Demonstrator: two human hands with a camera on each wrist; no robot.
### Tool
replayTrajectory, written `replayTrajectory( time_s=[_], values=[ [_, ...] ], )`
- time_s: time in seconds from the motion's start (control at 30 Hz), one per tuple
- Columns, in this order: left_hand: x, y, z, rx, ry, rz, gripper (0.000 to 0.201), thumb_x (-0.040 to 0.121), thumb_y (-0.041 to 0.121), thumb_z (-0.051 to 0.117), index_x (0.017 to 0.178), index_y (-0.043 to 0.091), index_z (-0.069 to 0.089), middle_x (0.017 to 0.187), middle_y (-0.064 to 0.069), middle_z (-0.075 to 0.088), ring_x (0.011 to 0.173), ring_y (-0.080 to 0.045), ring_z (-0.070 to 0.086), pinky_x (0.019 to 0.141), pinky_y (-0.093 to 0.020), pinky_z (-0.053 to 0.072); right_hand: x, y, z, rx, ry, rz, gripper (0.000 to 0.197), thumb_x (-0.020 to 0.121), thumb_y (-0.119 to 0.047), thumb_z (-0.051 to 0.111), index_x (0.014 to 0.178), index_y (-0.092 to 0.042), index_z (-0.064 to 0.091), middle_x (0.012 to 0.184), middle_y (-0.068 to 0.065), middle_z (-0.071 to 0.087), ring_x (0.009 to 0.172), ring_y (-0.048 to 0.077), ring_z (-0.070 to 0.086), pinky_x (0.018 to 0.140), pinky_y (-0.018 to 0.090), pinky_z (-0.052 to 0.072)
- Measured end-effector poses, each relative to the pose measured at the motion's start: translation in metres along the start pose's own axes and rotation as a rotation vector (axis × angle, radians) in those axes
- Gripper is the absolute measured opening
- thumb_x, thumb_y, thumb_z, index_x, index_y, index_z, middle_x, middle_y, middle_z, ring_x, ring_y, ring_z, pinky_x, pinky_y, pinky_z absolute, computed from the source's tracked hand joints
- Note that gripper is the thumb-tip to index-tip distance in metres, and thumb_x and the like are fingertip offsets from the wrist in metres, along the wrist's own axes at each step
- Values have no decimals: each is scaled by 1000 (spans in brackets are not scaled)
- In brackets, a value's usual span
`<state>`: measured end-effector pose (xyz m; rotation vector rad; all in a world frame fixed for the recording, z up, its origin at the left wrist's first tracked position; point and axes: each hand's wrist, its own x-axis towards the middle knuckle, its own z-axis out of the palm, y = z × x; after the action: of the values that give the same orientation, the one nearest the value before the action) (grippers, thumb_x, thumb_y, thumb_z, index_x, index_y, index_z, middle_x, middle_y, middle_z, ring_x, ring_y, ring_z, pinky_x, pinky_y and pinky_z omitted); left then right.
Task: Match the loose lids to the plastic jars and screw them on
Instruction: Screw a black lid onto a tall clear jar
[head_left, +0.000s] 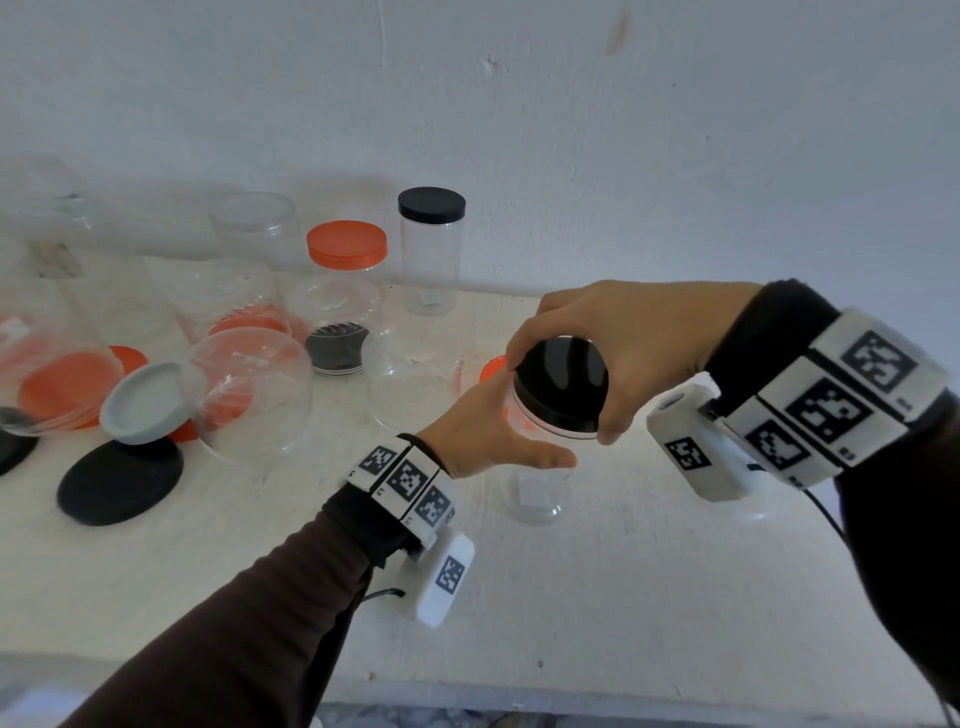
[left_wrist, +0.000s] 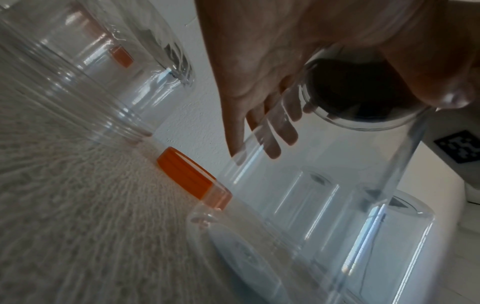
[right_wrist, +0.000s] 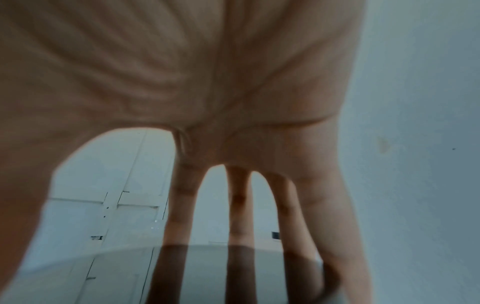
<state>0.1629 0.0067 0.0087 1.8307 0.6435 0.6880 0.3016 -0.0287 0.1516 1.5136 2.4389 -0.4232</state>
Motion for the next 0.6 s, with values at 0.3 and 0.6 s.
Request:
replayTrajectory(
  time_s=[0.3, 0.6],
  values=[
    [-2, 3, 3, -49, 66, 35, 82, 57, 19, 87, 122, 32, 39, 118, 11, 57, 108, 2, 54, 90, -17, 45, 2, 1, 21, 113, 216, 149, 49, 68, -59, 65, 102, -30, 44, 91, -10, 55, 82, 18, 63, 65, 28, 54],
    [-5, 4, 3, -37, 39, 13, 80, 55, 31, 85, 119, 42, 38, 119, 16, 55, 110, 7, 51, 89, -9, 42, -5, 0, 8, 53, 66, 78, 70, 70, -46, 74, 129, -36, 38, 116, -13, 42, 106, 10, 44, 84, 23, 42]
  ],
)
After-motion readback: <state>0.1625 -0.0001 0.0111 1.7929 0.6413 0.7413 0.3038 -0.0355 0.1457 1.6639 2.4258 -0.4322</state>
